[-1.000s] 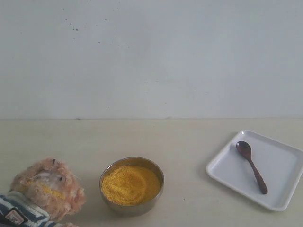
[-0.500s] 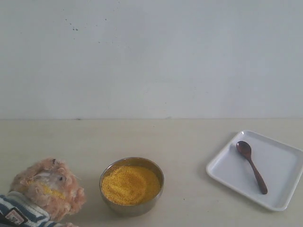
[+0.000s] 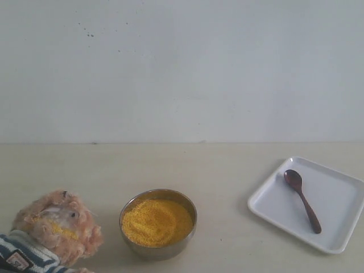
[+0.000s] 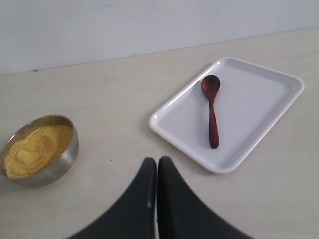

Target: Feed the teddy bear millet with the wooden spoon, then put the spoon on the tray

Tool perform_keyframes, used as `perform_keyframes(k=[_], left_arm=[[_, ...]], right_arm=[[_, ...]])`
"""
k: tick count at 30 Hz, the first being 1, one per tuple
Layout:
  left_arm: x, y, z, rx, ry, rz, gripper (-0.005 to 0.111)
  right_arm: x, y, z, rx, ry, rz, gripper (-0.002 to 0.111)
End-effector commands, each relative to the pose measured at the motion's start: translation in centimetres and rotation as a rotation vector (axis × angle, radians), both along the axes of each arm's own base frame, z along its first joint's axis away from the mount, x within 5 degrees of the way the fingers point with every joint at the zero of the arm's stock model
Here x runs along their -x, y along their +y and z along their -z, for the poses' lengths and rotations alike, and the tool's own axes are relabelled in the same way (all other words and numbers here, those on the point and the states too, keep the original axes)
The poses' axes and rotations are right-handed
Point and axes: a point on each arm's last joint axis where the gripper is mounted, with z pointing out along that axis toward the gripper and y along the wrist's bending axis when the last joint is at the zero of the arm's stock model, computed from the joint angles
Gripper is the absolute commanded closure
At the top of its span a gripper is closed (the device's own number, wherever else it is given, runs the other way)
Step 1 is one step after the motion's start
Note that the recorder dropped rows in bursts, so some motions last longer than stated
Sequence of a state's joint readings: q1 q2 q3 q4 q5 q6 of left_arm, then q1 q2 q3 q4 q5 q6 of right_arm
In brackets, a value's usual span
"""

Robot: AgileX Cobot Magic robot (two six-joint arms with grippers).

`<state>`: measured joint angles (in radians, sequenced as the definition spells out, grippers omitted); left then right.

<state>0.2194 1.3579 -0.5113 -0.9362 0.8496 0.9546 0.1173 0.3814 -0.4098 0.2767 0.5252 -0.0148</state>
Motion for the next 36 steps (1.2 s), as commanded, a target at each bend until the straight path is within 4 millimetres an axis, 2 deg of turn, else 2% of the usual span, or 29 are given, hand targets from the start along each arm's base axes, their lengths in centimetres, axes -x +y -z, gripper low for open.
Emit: perform_keyframes(k=[1,5,9,18,24,32,36], left_arm=[[0.0,0.0,-0.2,0.012,-0.009,-0.007,0.101],[0.0,0.0,-0.2,0.014,-0.008,-0.006,0.101],[0.0,0.0,-0.2,0.014,-0.008,-0.006,0.101],[0.0,0.0,-0.2,0.014,-0.008,-0.006,0.101],[0.0,0.0,-0.2,0.014,-0.008,-0.006,0.101],[0.0,0.0,-0.2,0.014,-0.008,-0.006,0.101],[0.0,0.0,-0.2,0.014,-0.008,-0.006,0.101]], right_arm=[[0.4,-0.4,0.4,-0.011,-0.134,0.042,0.108],[1.2,-0.8,1.5,-0.004,-0.226,0.065,0.108],[1.7,-1.1,3.4,0.045,-0.232,0.078,0.108],[1.6,-1.4,7.0,0.0,-0.257,0.13,0.108],[1.6,-1.4,8.0,0.029,-0.311,0.128,0.108],[1.6,-1.5,7.7,0.24,-0.377,0.078,0.108],[1.6,-1.5,7.7,0.241,-0.377,0.078,0.108]])
